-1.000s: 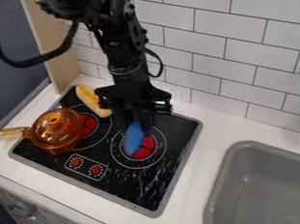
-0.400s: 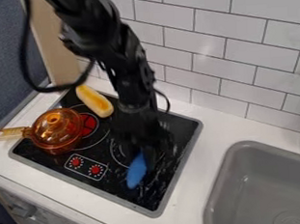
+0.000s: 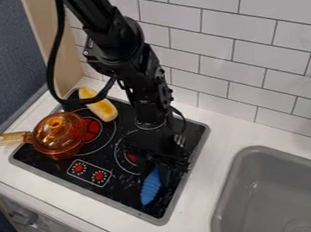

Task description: Move the blue fork to the right side of the right burner

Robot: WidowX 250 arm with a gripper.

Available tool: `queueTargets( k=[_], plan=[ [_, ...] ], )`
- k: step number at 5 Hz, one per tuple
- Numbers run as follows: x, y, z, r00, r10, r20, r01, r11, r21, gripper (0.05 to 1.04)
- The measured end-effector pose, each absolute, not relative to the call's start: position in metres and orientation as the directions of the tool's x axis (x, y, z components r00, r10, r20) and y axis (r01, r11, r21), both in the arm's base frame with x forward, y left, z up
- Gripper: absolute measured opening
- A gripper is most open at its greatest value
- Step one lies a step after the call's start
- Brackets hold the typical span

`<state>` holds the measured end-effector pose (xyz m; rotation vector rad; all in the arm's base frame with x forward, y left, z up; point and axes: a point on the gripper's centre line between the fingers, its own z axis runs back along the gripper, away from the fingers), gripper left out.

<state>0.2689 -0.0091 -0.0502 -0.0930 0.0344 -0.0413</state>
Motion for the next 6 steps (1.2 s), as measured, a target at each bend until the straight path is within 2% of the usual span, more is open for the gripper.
queueTargets(
  k=[1, 2, 3, 4, 6],
  plan=[
    [0.269, -0.014, -0.053, 0.997, -0.069, -0.046, 0.065, 0.994, -0.088, 0.478],
    [0.272, -0.016, -0.052, 0.998, -0.024, -0.058, 0.019, 0.996, -0.085, 0.797],
    [0.272, -0.018, -0.052, 0.998, -0.008, -0.059, 0.003, 0.995, -0.098, 1.001],
    [0.272, -0.020, -0.046, 0.999, -0.009, -0.050, 0.004, 0.994, -0.109, 1.002],
    [0.282, -0.020, 0.006, 0.998, 0.015, 0.064, -0.007, 0.992, -0.125, 1.000]
  ],
)
